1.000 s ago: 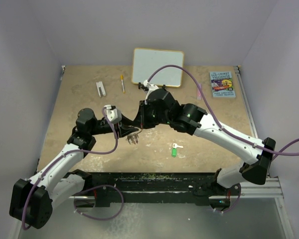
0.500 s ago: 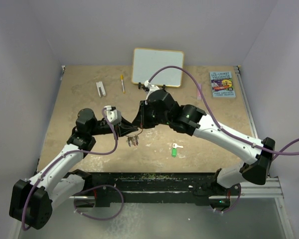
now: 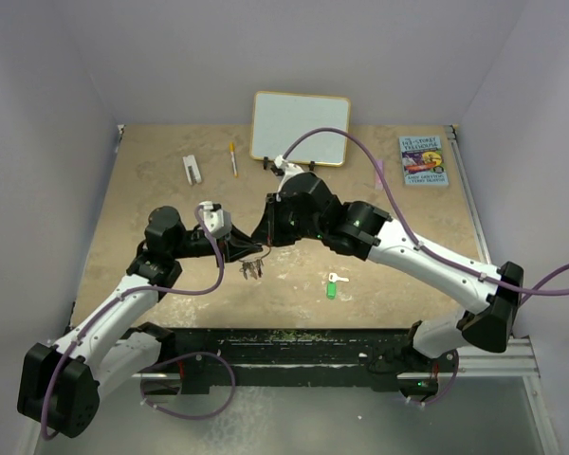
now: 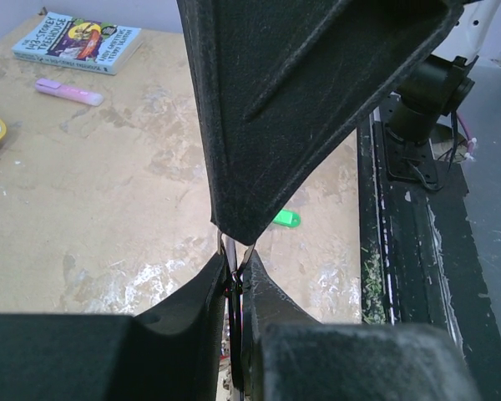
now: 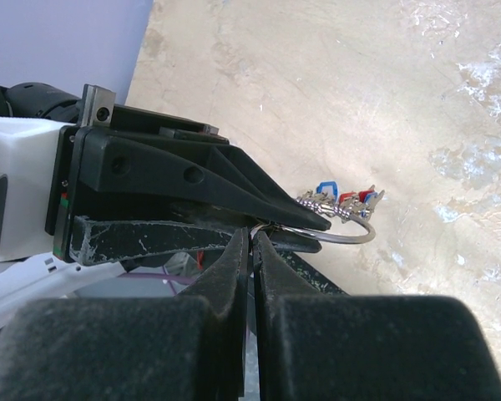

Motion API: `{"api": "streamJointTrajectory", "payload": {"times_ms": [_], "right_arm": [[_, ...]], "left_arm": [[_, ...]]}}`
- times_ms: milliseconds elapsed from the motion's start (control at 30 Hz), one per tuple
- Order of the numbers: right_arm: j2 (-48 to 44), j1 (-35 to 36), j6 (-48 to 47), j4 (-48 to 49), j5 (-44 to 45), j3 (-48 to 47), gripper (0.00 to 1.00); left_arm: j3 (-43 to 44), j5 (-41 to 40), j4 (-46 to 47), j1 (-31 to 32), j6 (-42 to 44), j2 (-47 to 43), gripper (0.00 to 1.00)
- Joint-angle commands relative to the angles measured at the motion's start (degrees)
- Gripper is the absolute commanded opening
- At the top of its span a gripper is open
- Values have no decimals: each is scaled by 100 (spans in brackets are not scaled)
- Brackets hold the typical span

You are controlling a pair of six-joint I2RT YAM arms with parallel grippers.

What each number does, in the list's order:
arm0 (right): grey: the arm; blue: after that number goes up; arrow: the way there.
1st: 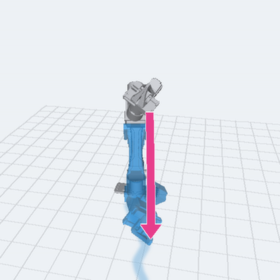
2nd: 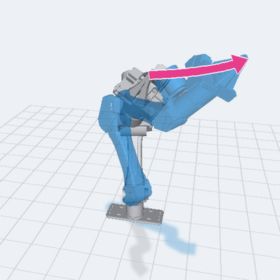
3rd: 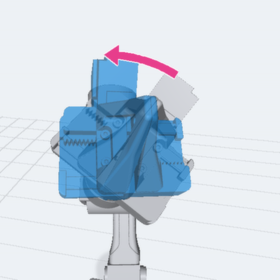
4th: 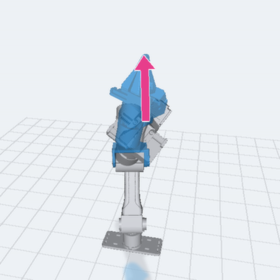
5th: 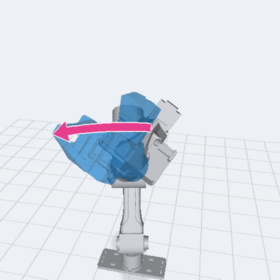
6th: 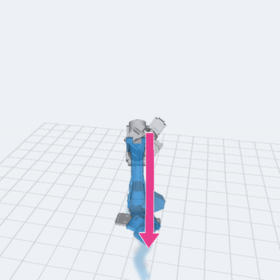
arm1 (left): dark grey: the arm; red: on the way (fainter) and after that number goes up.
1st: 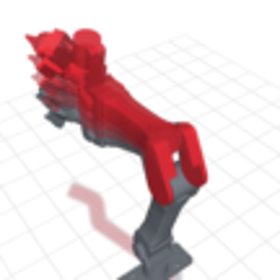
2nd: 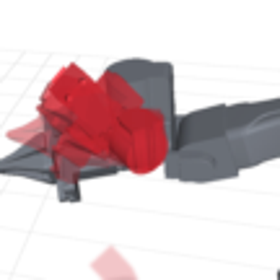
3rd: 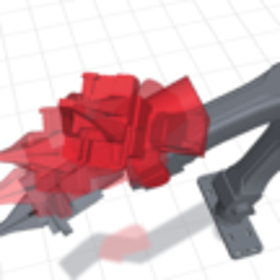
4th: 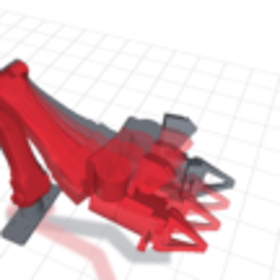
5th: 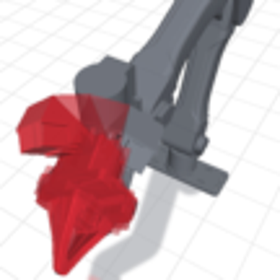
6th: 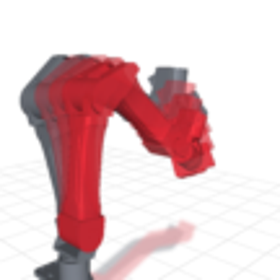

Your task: Put the keys on the keyring

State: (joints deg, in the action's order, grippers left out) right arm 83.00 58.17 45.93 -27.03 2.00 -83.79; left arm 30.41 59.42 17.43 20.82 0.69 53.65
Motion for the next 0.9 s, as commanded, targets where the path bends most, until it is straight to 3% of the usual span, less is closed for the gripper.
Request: {"api": "streamJointTrajectory", "payload": {"times_ms": [0, 167, 300, 500, 700, 867], "right_arm": [[-320, 42, 98, 218, -33, 109, 3], [-415, 36, 162, 250, 15, 106, 23], [-576, 36, 159, 201, 201, 92, 23], [-1069, 30, 368, -496, 1074, 339, 32], [-1662, -55, 1672, -1890, 1864, 1493, 38], [-1598, -143, 2190, -1710, 1835, 2521, 37]], "left_arm": [[318, 267, -4, 34, 151, -115, 4], [457, 311, -518, 36, 566, -115, 4], [485, 298, -690, 31, 689, -120, 4], [566, 268, -872, 30, 976, -125, 4], [729, 167, -1344, 30, 1401, -134, 5], [727, 20, -1528, 34, 1585, -187, 4]]}}
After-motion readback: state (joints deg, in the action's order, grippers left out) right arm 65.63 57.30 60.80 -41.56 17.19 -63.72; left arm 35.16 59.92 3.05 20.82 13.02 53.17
